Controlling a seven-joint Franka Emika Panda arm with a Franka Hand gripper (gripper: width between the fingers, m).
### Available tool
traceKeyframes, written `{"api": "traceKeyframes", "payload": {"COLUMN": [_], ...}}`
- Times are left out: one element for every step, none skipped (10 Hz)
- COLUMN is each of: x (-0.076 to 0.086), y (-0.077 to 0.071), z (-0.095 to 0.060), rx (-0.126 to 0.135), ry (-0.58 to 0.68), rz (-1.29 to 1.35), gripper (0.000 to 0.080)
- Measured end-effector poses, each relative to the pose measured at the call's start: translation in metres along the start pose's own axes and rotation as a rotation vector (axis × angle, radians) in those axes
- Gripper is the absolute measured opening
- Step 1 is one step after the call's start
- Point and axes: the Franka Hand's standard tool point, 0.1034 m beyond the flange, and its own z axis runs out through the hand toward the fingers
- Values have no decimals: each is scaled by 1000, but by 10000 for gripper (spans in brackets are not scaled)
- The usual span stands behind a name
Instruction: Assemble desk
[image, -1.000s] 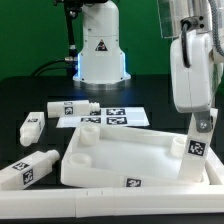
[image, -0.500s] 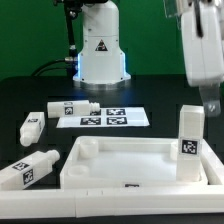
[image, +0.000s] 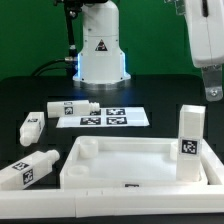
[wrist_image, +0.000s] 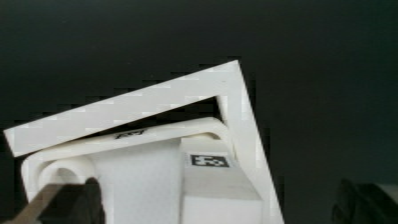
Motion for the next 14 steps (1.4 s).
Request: {"api": "traceKeyframes", "payload": {"x": [0,2,6,13,26,31,28,28,29,32,45,65,85,100], "y": [0,2,10,18,28,34,31,31,31,30,31,33,30,23], "z": [-1,-6,-11,-15,-20,-20,-21,-20,-20,-20,-17,-17,-23,-28], "rx": [1,4,-2,-9,-20,-25,-20,-21,-21,-17,4,5,6,12], "ry": [0,-3,-5,-5,-5,-2,-2,-3,-3,-2,11,17,24,31], "rz": [-38,-101,-149,-232,-409,-443,-491,-592,-675,-782,-896,-994,-1128,-1195], "gripper": [649,649,649,649,649,649,649,649,649,649,649,649,649,649]}}
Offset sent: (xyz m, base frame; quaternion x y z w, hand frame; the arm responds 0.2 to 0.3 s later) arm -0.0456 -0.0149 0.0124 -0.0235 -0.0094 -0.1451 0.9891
